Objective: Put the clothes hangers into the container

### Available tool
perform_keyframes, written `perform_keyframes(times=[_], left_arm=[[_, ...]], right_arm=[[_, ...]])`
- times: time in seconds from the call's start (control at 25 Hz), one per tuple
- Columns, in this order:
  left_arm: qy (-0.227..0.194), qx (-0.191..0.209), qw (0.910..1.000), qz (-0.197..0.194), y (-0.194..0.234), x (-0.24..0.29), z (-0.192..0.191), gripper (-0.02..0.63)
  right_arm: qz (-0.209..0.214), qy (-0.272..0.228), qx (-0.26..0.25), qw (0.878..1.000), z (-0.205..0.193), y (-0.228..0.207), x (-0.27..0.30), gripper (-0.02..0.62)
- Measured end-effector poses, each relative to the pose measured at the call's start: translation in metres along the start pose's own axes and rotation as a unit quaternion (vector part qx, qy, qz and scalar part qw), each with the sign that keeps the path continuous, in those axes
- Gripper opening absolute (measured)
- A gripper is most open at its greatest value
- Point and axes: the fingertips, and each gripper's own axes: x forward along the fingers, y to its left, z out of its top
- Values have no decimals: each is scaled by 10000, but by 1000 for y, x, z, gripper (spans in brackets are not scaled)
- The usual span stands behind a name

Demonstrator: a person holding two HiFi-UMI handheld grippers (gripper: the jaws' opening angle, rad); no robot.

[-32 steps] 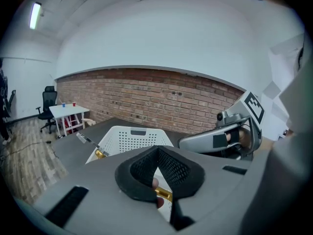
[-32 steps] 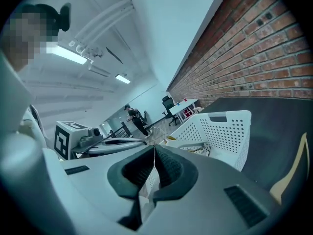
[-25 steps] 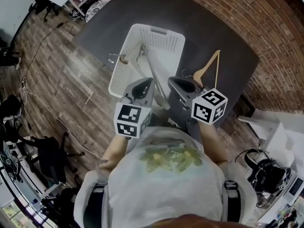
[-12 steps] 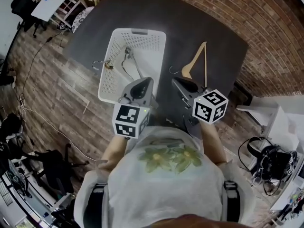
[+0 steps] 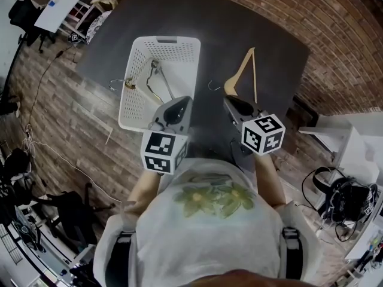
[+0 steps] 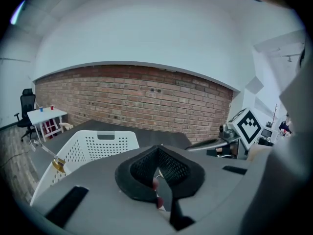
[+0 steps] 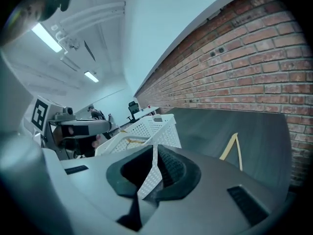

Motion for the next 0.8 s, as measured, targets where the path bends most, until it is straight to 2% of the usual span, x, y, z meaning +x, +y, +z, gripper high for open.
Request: perform_keyframes(times=[0.32, 0.44, 0.8], left_arm=[[-10, -100, 9999, 27, -3, 4, 2, 28], [-7, -112, 9999, 43, -5, 8, 3, 28], [32, -198, 9998, 85, -8, 19, 5, 28]], right_arm=[[-408, 206, -50, 9989, -16, -31, 1, 40], [-414, 419, 7, 9983, -28, -40, 4, 98], [-687, 1041, -281, 9918, -62, -71, 9, 151]])
